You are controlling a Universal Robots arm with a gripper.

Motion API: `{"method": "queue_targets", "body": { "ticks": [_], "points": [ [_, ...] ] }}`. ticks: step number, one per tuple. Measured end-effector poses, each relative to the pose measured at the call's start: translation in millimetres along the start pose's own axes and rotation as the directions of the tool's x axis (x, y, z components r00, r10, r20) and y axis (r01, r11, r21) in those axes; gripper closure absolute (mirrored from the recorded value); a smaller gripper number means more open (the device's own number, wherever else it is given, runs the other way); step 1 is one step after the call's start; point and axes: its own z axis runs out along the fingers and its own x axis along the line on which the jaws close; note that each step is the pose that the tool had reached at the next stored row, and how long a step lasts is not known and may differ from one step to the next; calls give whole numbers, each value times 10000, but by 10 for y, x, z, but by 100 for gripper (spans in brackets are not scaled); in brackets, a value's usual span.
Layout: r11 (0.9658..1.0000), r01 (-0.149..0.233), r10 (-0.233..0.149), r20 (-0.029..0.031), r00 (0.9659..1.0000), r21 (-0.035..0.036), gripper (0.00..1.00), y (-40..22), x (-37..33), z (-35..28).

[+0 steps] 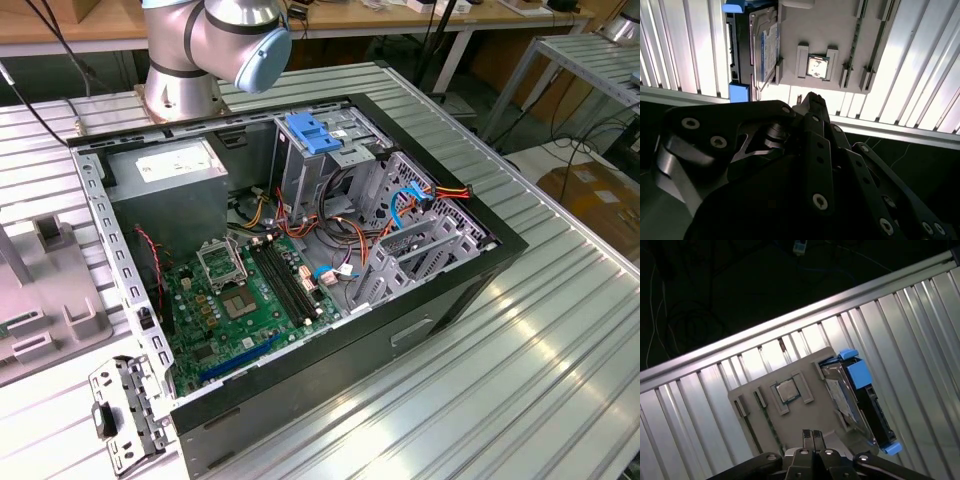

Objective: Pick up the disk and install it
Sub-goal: 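Pick up the disk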

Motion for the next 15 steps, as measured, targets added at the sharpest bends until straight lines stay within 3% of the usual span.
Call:
{"method": "queue_targets", "body": {
  "ticks": [12,15],
  "points": [
    [9986,522,-522,-22,9986,-13,89,-1,0,0],
    [9960,891,-891,-38,9960,-23,89,-1,0,0]
  ]
}}
